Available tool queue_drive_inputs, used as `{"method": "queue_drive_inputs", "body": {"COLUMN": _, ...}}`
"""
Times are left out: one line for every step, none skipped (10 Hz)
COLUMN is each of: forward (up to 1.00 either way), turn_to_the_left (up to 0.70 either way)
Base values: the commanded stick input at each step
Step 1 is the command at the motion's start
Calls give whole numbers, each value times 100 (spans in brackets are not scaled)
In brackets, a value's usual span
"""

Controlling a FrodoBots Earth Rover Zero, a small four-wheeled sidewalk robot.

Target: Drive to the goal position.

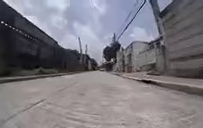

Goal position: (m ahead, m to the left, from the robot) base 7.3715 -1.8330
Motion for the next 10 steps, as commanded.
{"method": "queue_drive_inputs", "body": {"forward": 50, "turn_to_the_left": 1}}
{"method": "queue_drive_inputs", "body": {"forward": 50, "turn_to_the_left": 1}}
{"method": "queue_drive_inputs", "body": {"forward": 50, "turn_to_the_left": -8}}
{"method": "queue_drive_inputs", "body": {"forward": 50, "turn_to_the_left": -39}}
{"method": "queue_drive_inputs", "body": {"forward": 50, "turn_to_the_left": -49}}
{"method": "queue_drive_inputs", "body": {"forward": 50, "turn_to_the_left": -49}}
{"method": "queue_drive_inputs", "body": {"forward": 50, "turn_to_the_left": -49}}
{"method": "queue_drive_inputs", "body": {"forward": 50, "turn_to_the_left": -36}}
{"method": "queue_drive_inputs", "body": {"forward": 50, "turn_to_the_left": -18}}
{"method": "queue_drive_inputs", "body": {"forward": 50, "turn_to_the_left": -1}}
